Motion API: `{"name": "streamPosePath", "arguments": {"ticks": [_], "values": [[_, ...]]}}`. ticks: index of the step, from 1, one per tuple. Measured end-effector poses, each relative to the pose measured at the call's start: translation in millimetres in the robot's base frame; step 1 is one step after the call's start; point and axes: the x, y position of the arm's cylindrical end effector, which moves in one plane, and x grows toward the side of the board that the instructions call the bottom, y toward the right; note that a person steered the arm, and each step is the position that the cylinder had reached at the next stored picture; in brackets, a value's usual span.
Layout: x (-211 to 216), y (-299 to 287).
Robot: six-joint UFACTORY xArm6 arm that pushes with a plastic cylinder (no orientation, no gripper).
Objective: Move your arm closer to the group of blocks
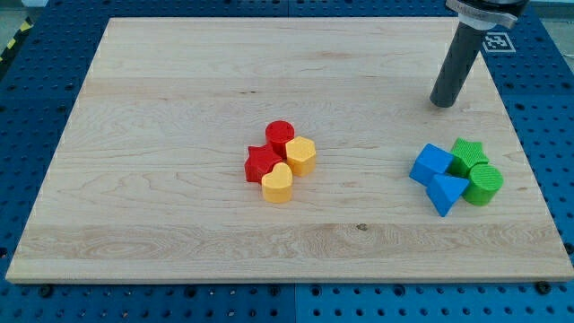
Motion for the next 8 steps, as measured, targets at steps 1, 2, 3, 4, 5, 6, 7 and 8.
{"name": "streamPosePath", "arguments": {"ticks": [1, 2, 3, 4, 5, 6, 7, 8], "values": [[0.0, 0.0], [0.4, -0.1], [0.6, -0.1], [0.6, -0.1], [12.4, 4.8], [54.7, 30.6], [88.8, 56.7], [133.6, 57.7]]}}
